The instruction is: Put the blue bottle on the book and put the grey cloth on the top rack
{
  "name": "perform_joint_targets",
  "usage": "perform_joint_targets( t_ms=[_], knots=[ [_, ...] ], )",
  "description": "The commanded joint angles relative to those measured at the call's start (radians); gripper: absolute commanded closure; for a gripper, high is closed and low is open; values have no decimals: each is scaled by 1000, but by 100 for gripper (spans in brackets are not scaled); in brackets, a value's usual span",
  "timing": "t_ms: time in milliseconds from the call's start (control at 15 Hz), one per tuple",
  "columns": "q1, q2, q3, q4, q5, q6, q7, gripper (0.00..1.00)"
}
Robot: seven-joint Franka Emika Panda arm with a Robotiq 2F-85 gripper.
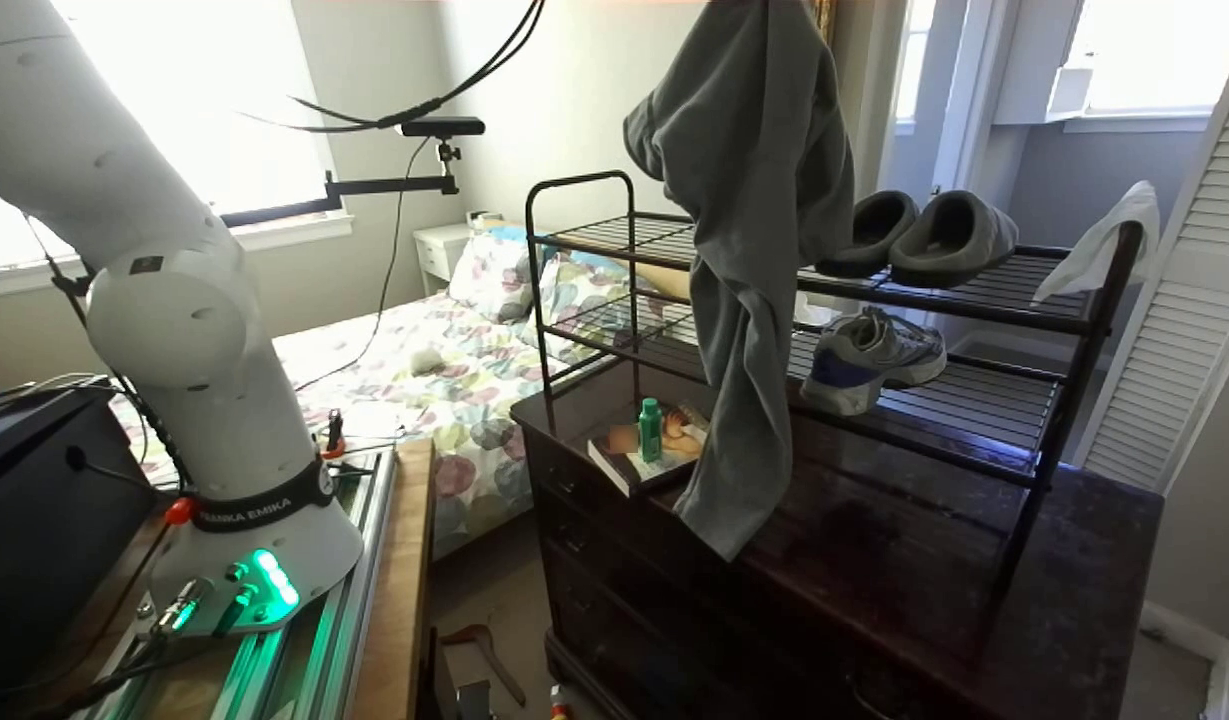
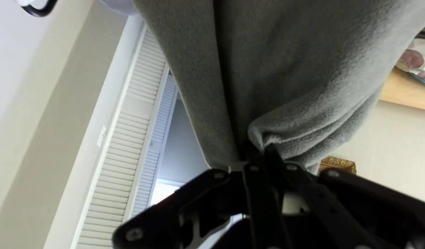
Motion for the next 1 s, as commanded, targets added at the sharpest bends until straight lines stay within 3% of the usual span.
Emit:
perform_joint_targets(
  t_ms=[0,400,933],
  knots=[
    [7,149,6,142,164,6,-113,98],
    [-82,316,81,287,368,-83,-272,98],
    [-193,443,174,340,311,-160,-248,98]
  ],
)
